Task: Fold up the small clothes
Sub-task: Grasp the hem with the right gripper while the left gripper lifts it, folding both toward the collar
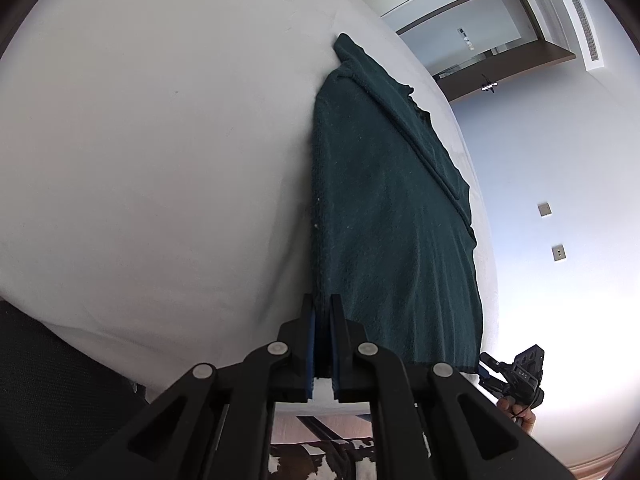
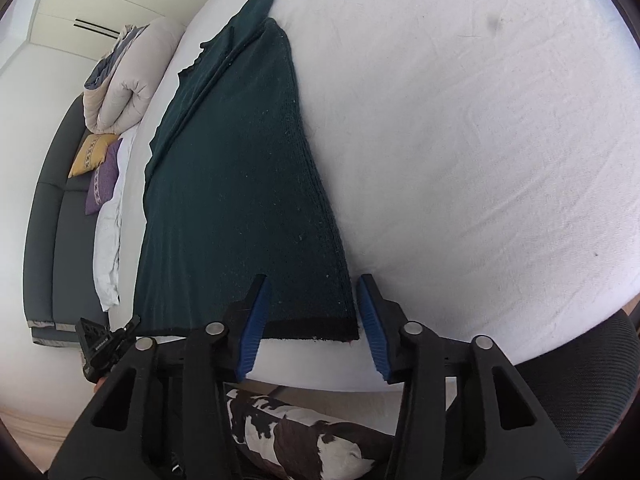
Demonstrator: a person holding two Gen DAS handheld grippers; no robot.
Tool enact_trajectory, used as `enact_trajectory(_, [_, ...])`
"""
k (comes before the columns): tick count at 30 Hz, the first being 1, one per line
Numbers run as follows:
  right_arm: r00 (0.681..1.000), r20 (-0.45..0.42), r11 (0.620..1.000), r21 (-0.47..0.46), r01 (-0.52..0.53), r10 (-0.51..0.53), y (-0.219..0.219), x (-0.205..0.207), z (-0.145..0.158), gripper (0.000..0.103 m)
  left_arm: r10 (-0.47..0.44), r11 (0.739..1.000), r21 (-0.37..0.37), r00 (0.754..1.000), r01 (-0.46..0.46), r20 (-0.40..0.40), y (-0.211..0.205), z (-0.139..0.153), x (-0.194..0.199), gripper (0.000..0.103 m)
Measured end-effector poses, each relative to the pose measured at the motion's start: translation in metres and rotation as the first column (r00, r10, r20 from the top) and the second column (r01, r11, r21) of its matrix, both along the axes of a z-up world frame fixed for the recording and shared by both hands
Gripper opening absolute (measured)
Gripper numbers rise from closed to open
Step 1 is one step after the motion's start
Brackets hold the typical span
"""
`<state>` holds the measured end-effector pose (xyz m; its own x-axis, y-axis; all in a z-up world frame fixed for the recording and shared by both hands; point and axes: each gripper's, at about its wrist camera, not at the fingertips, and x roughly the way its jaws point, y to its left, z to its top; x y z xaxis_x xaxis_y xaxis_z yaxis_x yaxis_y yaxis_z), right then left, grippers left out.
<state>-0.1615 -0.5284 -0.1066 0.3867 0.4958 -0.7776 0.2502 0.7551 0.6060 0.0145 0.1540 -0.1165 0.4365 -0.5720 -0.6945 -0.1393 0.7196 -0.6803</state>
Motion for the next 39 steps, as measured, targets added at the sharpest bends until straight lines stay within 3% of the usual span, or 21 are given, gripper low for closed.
enact_trajectory(3, [1.0,-0.001,1.0,0.02,0.013,-0.013,-0.001,-0.003,-0.004,0.03,0.009,1.0,-0.011,1.0,-0.009,0.0,0.003,-0.001,-0.001,0.006])
enact_trajectory(5, [1.0,-0.005,0.999,0.034,0.022,-0.022,-0.003,-0.006,-0.006,0.011,0.014,1.0,-0.021,1.0,-0.014,0.003,0.004,0.0,-0.001,0.006])
enact_trajectory(6, [1.0,-0.006,0.999,0.043,0.022,-0.022,-0.001,-0.006,-0.007,0.008,0.016,1.0,-0.026,1.0,-0.016,0.005,0.005,0.0,-0.001,0.006])
enact_trajectory(9, [1.0,0.016,0.999,0.049,0.019,-0.019,0.003,-0.012,-0.006,0.007,0.019,0.999,-0.044,1.0,-0.019,0.008,0.007,0.001,-0.002,0.006])
enact_trajectory(11, [0.999,0.032,0.998,0.067,0.021,-0.023,0.004,-0.014,-0.002,0.007,0.023,0.994,-0.108,1.0,-0.022,0.012,0.009,0.002,-0.003,0.006])
enact_trajectory(22, [0.973,0.199,0.956,0.289,0.053,-0.114,-0.002,0.008,0.053,0.006,0.115,0.942,-0.327,0.987,-0.072,0.116,0.03,0.052,0.018,0.006])
enact_trajectory(29, [0.955,0.249,0.952,0.295,0.082,-0.16,0.0,0.042,0.079,0.006,0.175,0.914,-0.39,0.975,-0.109,0.136,0.036,0.063,0.039,0.005])
enact_trajectory(39, [0.951,0.272,0.96,0.27,0.072,-0.148,0.009,0.074,0.084,0.006,0.191,0.905,-0.407,0.974,-0.125,0.124,0.038,0.057,0.05,0.005])
